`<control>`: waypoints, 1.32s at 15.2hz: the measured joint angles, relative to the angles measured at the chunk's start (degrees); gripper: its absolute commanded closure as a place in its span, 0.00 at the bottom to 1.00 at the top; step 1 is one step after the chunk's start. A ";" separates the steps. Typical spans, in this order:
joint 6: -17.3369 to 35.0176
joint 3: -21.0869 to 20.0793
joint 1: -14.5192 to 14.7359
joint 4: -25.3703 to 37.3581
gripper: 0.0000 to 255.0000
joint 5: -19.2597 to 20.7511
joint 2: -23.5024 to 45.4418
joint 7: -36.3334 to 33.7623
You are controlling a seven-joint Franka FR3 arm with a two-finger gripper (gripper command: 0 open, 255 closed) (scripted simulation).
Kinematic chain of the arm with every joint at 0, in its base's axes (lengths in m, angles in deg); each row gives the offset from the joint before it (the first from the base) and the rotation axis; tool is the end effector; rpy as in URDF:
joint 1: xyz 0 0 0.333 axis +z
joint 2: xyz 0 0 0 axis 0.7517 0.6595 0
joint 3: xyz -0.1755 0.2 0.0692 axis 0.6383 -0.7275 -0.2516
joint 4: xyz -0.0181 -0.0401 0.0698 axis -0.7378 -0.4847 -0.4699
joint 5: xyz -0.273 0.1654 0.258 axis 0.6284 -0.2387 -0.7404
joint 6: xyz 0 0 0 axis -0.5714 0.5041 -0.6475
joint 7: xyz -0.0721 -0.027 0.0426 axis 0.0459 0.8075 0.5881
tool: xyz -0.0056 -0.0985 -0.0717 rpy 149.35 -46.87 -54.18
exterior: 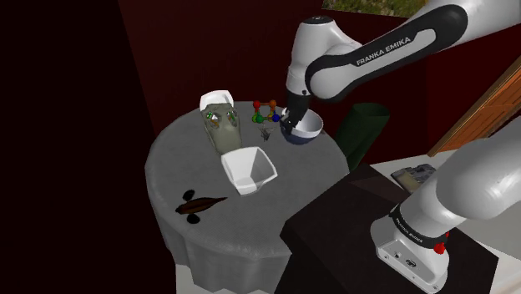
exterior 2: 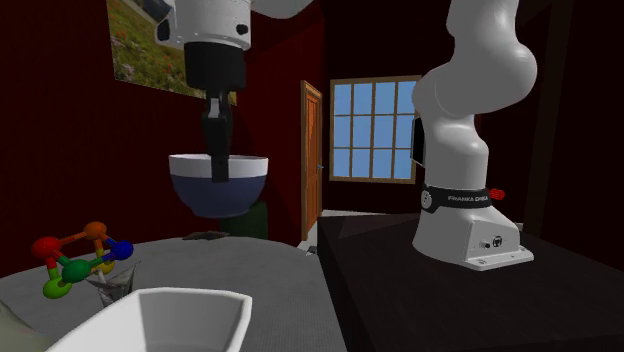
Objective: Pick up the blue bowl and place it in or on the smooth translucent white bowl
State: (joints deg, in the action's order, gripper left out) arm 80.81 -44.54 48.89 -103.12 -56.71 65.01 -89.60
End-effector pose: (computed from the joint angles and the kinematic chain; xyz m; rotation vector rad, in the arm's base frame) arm 0.4551 0.1205 0.2800 3.0336 0.2028 0.0465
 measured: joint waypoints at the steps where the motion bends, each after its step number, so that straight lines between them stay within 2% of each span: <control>1: -0.90 -1.17 0.73 1.58 1.00 0.03 0.87 -1.85; 5: -3.67 -4.50 2.80 7.19 1.00 0.72 4.36 -7.68; 14: -9.90 -10.22 8.21 23.24 1.00 5.83 16.64 -21.37; 20: -7.29 -10.20 9.06 23.47 1.00 8.04 20.15 -23.89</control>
State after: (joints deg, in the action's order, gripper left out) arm 73.52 -54.74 57.95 -79.65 -48.67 85.16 -113.49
